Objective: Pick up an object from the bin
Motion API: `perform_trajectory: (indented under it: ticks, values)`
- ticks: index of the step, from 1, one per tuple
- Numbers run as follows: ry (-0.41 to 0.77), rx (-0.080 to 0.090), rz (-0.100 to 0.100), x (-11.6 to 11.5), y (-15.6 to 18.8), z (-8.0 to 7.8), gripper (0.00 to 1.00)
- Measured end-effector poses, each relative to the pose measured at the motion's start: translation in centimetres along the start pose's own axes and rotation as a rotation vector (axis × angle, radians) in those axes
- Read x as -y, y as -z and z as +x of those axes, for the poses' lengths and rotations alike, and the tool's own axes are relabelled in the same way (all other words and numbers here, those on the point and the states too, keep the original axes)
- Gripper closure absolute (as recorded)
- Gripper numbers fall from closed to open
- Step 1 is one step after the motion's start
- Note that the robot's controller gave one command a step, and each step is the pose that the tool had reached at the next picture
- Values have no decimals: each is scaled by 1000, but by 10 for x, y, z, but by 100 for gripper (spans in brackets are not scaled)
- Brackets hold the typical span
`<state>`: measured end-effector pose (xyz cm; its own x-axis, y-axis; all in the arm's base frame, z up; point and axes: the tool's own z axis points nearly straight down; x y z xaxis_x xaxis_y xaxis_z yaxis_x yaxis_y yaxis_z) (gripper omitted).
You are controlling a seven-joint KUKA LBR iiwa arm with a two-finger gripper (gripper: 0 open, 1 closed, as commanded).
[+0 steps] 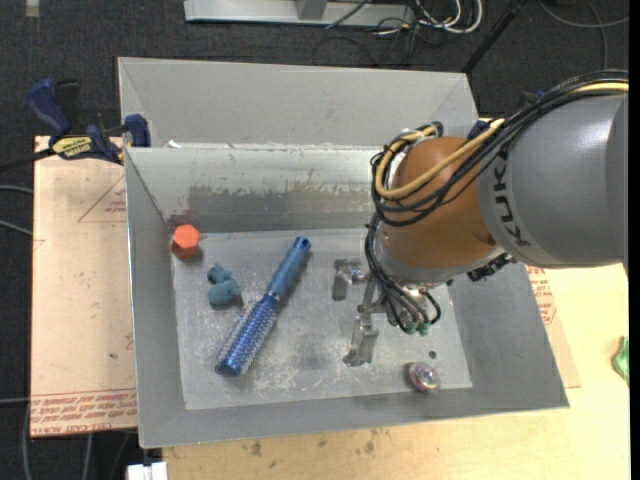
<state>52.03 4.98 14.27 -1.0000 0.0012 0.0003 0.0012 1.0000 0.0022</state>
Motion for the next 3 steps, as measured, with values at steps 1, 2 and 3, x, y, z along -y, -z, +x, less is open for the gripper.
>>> perform_trajectory:
  ticks: [1,2,3]
  values:
    - [63,7,-3,-80,-2,-45,0]
    - [572,-4,-1,-149,-75,-14,0]
    - [567,-1,0,-147,-74,-16,100]
